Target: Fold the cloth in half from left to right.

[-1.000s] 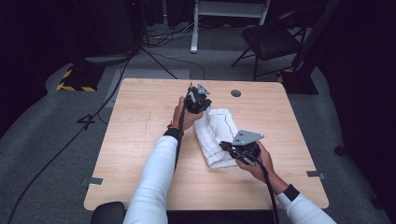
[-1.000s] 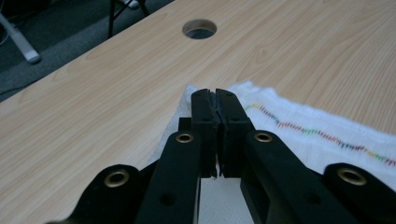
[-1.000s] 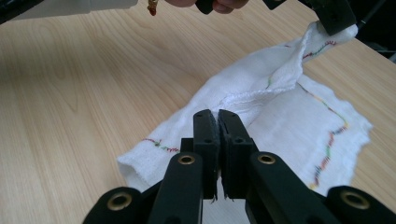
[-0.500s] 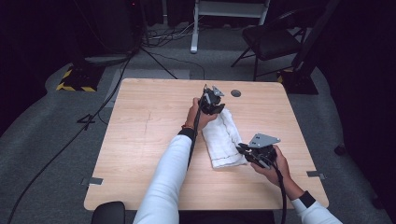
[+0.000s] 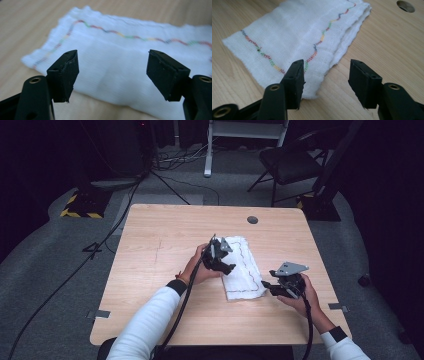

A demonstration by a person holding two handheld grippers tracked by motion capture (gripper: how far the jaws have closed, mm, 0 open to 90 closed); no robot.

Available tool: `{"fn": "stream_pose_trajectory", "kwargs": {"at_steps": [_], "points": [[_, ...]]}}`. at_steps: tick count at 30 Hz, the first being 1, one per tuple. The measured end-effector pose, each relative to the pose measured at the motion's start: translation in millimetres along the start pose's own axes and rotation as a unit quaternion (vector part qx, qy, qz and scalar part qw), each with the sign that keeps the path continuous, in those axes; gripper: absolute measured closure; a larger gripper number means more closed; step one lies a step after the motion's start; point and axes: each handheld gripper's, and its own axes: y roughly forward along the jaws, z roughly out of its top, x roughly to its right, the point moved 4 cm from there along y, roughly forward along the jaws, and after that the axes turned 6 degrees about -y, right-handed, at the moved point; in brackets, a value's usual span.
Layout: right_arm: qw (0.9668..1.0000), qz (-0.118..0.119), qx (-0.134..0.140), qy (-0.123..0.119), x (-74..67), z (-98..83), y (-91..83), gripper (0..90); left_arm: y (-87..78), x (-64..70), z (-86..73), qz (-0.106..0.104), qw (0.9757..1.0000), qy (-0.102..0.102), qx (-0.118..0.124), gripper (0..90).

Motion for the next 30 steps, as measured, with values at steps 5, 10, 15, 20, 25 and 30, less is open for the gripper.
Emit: {"fn": "stream_pose_trajectory", "kwargs": {"at_steps": [5, 10, 15, 20, 25, 30], "points": [[0.9994, 0.011, -0.03, -0.01, 0.7, -7.9, 15.0, 43.3, 7.7, 18.5, -17.0, -0.015, 0.9996, 0.013, -0.021, 26.6], [0.9986, 0.031, -0.041, -0.01, 1.6, -17.1, 20.9, 45.7, 15.4, 20.9, -26.4, -0.008, 0.9986, 0.033, -0.041, 27.0], [0.9985, 0.041, -0.035, -0.01, -1.2, -19.0, 20.4, 48.8, 13.2, 20.6, -32.3, -0.013, 0.9989, 0.022, -0.04, 27.2], [0.9961, 0.08, -0.037, 0.007, -11.6, -18.8, 18.7, 50.2, 5.9, 22.9, -39.1, -0.016, 0.9984, 0.023, -0.049, 27.5], [0.9941, 0.103, -0.034, -0.008, -35.7, -16.3, 13.7, 49.2, -8.0, 27.5, -56.1, -0.03, 0.9983, 0.001, -0.051, 28.0], [0.9921, 0.12, -0.033, -0.017, -57.3, -15.8, 8.4, 42.0, -23.0, 35.2, -72.7, -0.039, 0.9975, -0.014, -0.058, 27.7]]}}
